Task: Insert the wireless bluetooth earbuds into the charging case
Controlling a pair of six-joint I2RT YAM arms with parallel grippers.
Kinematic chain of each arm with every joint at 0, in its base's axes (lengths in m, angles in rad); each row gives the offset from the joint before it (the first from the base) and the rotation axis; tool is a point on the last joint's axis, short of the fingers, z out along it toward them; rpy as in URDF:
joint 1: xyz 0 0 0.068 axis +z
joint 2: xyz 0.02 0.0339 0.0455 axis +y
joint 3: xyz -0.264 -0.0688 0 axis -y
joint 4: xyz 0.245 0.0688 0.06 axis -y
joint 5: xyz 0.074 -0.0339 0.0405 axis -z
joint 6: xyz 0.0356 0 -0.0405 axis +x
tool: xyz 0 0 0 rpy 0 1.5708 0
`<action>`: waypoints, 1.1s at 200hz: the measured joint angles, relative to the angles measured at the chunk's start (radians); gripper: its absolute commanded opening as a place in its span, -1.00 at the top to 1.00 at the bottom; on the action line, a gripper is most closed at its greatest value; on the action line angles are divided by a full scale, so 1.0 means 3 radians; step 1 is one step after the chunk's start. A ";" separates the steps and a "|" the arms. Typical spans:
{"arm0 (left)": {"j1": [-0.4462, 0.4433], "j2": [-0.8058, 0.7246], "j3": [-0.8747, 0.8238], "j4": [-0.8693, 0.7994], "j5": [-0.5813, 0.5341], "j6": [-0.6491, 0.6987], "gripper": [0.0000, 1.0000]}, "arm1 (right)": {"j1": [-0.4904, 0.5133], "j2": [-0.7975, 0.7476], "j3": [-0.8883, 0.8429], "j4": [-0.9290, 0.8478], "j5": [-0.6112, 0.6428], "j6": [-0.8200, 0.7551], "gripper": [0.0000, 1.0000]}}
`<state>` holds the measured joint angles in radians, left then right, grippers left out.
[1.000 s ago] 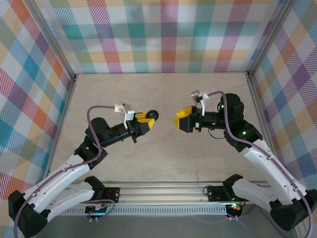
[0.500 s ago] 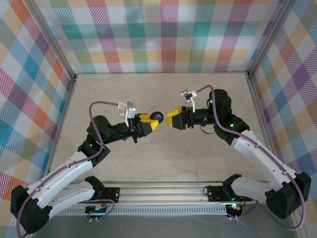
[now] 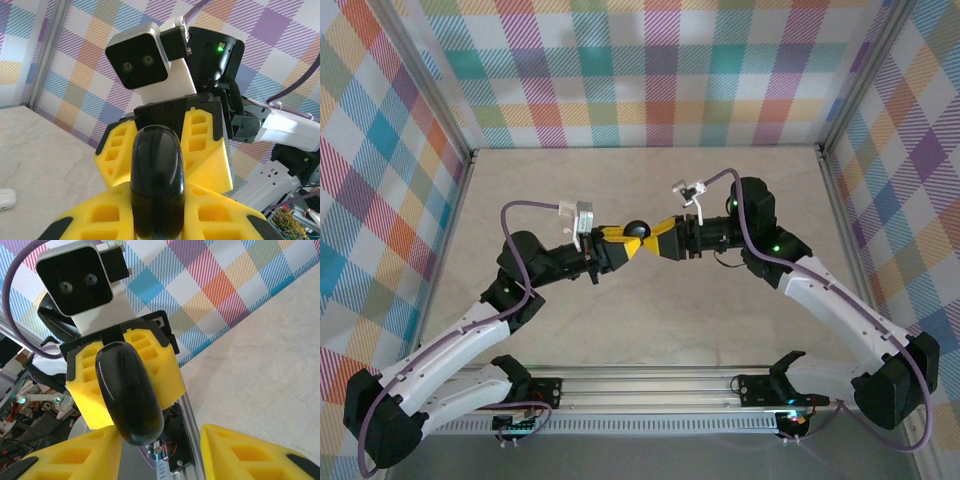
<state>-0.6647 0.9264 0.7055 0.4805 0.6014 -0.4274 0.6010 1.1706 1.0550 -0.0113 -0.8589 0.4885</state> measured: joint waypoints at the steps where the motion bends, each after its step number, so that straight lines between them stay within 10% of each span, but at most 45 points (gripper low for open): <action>1: 0.0000 0.0001 0.0000 0.0000 0.0000 -0.0001 0.88 | 0.0000 0.0001 0.0000 0.0003 0.0000 0.0001 0.11; 129: 0.0039 0.0092 0.0000 -0.0005 -0.0001 -0.0010 0.82 | -0.0018 0.0196 0.0107 0.0117 -0.0212 0.0095 0.61; 181: 0.0036 0.0092 0.0020 -0.0161 -0.0058 0.0126 -0.15 | -0.0015 0.0257 0.0106 0.0201 -0.0103 0.0107 0.82; 200: 0.0020 0.0081 0.0076 -0.0497 -0.0201 0.0281 -0.97 | -0.0013 0.0331 0.0106 0.0196 0.0047 0.0107 0.83; 220: 0.0020 0.0066 0.0247 -0.1094 -0.0626 0.0451 -1.00 | -0.0020 0.0477 0.0123 0.0148 0.0182 0.0107 0.82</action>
<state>-0.6586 0.9463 0.7795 0.1524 0.4137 -0.2920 0.5949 1.3136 1.0920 0.0330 -0.8043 0.5205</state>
